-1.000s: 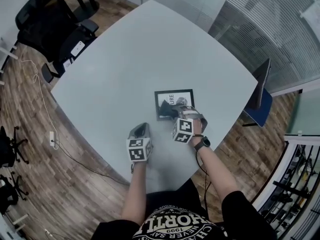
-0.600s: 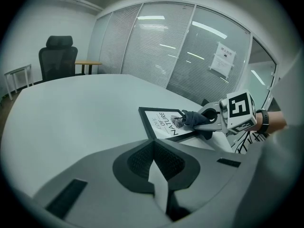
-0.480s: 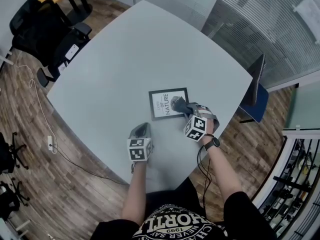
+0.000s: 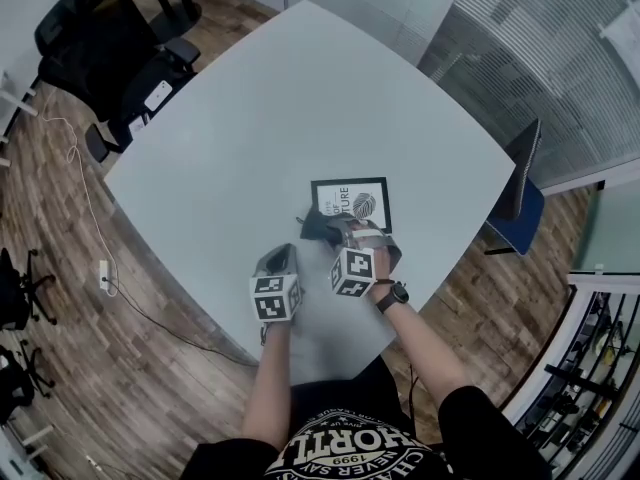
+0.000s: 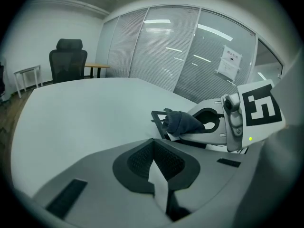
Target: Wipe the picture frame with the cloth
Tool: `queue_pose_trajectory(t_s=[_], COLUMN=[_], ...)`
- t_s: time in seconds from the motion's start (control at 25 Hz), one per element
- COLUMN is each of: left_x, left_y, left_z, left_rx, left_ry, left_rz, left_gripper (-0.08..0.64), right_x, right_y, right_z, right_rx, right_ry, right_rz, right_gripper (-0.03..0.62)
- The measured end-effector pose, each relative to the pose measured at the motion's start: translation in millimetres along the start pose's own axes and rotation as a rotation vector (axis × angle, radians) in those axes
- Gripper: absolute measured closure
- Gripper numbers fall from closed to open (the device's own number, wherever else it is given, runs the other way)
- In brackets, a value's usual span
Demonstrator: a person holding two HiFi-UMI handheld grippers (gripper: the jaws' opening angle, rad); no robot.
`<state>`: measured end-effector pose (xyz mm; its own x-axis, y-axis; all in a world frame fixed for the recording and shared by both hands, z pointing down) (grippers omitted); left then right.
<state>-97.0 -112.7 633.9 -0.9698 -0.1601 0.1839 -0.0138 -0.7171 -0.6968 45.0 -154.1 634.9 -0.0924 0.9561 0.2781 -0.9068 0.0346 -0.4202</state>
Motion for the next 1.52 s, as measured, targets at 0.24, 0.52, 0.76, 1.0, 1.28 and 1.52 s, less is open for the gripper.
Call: queue_pose_trajectory(t_s=[0.24, 0.52, 0.76, 1.0, 1.28, 1.52], left_x=[3.8, -1.9, -19.4, -33.7, -42.3, -46.6], left_y=[-0.6, -4.8, -6.5, -7.9, -7.1, 11.5], left_z=[-9.6, -8.9, -4.8, -5.9, -23.2, -50.9], left_rx=[-0.004, -0.007, 0.002, 0.008, -0.012, -0.09], left_ry=[0.011, -0.009, -0.043, -0.069, -0.098, -0.158], left_rz=[-0.018, -0.008, 0.022, 0.051, 0.108, 0.14], left_gripper=[0.555, 0.555, 0.555, 0.555, 0.555, 0.555], right_x=[14.9, 10.2, 2.5, 3.5, 7.7, 15.8], right_y=[17.2, -24.8, -88.4, -124.8, -124.6, -83.7], right_z=[26.1, 7.4, -19.7, -37.7, -54.4, -105.1], right_rx=[0.019, 0.078, 0.159, 0.168, 0.052, -0.14], right_ry=[0.051, -0.005, -0.081, -0.14, -0.202, -0.331], right_rz=[-0.09, -0.003, 0.132, 0.26, 0.539, 0.69], right_gripper=[0.525, 0.523, 0.523, 0.523, 0.525, 0.523])
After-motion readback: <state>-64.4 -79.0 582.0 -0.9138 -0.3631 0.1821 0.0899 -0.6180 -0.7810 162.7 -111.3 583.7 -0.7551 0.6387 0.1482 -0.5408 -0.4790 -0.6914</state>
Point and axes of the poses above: the fingertips, and each gripper's own axes: z forward along the fingers, x to its left, y out of its top, the point moved 9 cm from there along -z, backward along the fingers, and after that the axes turned 10 degrees about y, right-handed, at the moved point
